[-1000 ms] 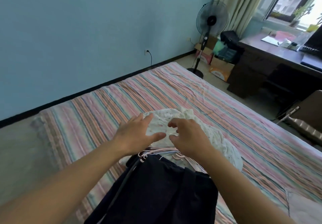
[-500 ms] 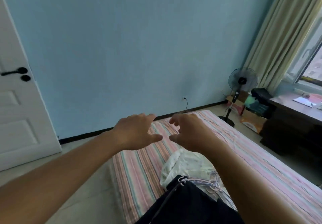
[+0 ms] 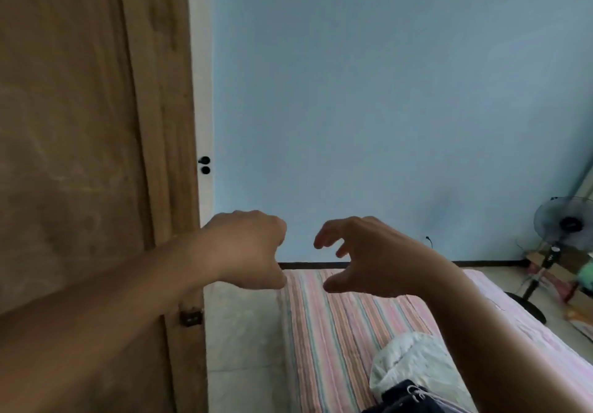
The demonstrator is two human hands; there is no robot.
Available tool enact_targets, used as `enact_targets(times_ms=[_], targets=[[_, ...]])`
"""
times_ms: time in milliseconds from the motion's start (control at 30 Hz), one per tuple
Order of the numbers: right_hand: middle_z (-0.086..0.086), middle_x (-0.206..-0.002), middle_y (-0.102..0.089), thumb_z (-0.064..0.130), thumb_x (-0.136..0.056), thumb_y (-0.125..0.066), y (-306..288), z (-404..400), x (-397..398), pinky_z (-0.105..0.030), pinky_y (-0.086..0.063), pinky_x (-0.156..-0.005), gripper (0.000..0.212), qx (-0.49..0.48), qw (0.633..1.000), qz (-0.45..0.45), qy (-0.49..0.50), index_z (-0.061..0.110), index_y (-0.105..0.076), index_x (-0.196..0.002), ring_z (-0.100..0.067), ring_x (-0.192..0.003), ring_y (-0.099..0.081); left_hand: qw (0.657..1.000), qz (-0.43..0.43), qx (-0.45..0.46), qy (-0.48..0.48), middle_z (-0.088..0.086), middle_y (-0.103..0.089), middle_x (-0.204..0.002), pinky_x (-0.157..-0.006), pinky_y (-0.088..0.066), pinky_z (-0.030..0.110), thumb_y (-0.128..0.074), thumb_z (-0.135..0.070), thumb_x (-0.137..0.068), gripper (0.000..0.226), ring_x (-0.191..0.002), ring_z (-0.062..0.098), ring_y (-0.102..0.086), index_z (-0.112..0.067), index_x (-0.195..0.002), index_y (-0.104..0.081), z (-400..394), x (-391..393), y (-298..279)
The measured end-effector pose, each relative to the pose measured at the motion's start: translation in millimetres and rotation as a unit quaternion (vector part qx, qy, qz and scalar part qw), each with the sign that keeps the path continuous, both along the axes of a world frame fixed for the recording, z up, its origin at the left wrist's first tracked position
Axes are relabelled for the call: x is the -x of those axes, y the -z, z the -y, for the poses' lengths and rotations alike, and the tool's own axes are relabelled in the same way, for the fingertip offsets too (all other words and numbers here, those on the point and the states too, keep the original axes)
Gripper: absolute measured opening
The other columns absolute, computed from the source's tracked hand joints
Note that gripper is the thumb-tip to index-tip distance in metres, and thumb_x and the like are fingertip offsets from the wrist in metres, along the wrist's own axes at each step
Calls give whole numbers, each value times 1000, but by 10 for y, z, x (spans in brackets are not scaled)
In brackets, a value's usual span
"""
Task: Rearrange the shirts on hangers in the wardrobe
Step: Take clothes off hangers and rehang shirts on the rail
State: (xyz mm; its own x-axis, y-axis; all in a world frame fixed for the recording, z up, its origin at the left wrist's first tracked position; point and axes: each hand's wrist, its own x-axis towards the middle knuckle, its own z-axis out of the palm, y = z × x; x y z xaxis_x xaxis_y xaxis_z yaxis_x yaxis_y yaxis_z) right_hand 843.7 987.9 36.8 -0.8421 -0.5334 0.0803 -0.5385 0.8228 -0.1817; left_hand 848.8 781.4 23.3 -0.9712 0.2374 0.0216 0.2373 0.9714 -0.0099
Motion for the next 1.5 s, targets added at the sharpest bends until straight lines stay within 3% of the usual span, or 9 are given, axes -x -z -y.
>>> enact_targets(times_ms=[233,367,500,700,900,1067,1233,1367,1500], targets=[[17,-123,-58,48,-77,-79,-180,773,91,-32,-50,-92,60,4,989,-36,-143,37,-52,-129,-7,-109,-54,987,9,-101,-129,-17,-57,-94,-52,-46,16,-78,-44,-75,72,-76,7,-61,-29,-137,-45,731,-449,-90],[15,-119,-61,51,-76,-79,-239,1170,175,-35,-55,-88,56,2,974,-57,-219,37,-53,-124,-7,-102,-57,965,-9,-154,-212,-13,-45,-141,-62,-48,15,-76,-52,-76,85,-92,4,-57,-34,-147,-32,1051,-769,-95],[10,-121,-63,47,-78,-80,-229,1584,169,-32,-58,-83,59,0,949,-53,-310,32,-52,-128,-10,-99,-62,931,-37,-166,-324,-11,-37,-152,-90,-46,27,-76,-56,-75,92,-127,11,-47,-37,-150,-27,1289,-1197,-53],[16,-124,-57,51,-74,-80,-125,2333,-32,-29,-53,-87,68,-20,919,-53,-391,40,-46,-132,-7,-101,-56,895,-15,-153,-420,-10,-45,-141,-93,-51,32,-76,-52,-77,82,-116,11,-51,-32,-146,-36,1683,-1964,-157],[27,-103,-49,56,-71,-79,-55,3169,-392,-15,-37,-66,65,-28,895,-42,-443,45,-46,-126,1,-93,-50,861,-16,-134,-490,-5,-37,-150,-99,-50,36,-75,-52,-77,86,-126,13,-48,-30,-149,-32,2267,-2629,-152],[14,-109,-63,49,-74,-79,-54,3755,-769,-27,-53,-77,65,-23,883,-15,-468,40,-48,-130,-9,-100,-60,838,-24,-111,-534,-8,-47,-134,-96,-49,32,-75,-56,-75,87,-117,10,-49,-30,-147,-34,2653,-3049,-143],[14,-120,-57,47,-74,-81,-49,4183,-1123,-33,-54,-89,69,-22,869,16,-493,40,-48,-134,-11,-109,-57,810,-15,-115,-575,-8,-46,-143,-100,-48,35,-73,-58,-75,87,-121,12,-50,-33,-148,-32,2870,-3395,-115],[16,-110,-60,50,-70,-80,1,4511,-1365,-32,-54,-84,59,-19,834,6,-551,43,-53,-122,-10,-100,-59,784,-11,-107,-612,-1,-62,-125,-90,-54,36,-73,-56,-76,77,-108,15,-61,-35,-142,-40,2943,-3632,-52],[12,-124,-57,51,-70,-79,85,4779,-1619,-35,-53,-89,70,-33,787,9,-616,40,-49,-132,-13,-110,-57,733,-43,-105,-670,-11,-59,-108,-79,-53,28,-70,-55,-80,53,-95,6,-58,-33,-125,-54,2935,-3885,43]])
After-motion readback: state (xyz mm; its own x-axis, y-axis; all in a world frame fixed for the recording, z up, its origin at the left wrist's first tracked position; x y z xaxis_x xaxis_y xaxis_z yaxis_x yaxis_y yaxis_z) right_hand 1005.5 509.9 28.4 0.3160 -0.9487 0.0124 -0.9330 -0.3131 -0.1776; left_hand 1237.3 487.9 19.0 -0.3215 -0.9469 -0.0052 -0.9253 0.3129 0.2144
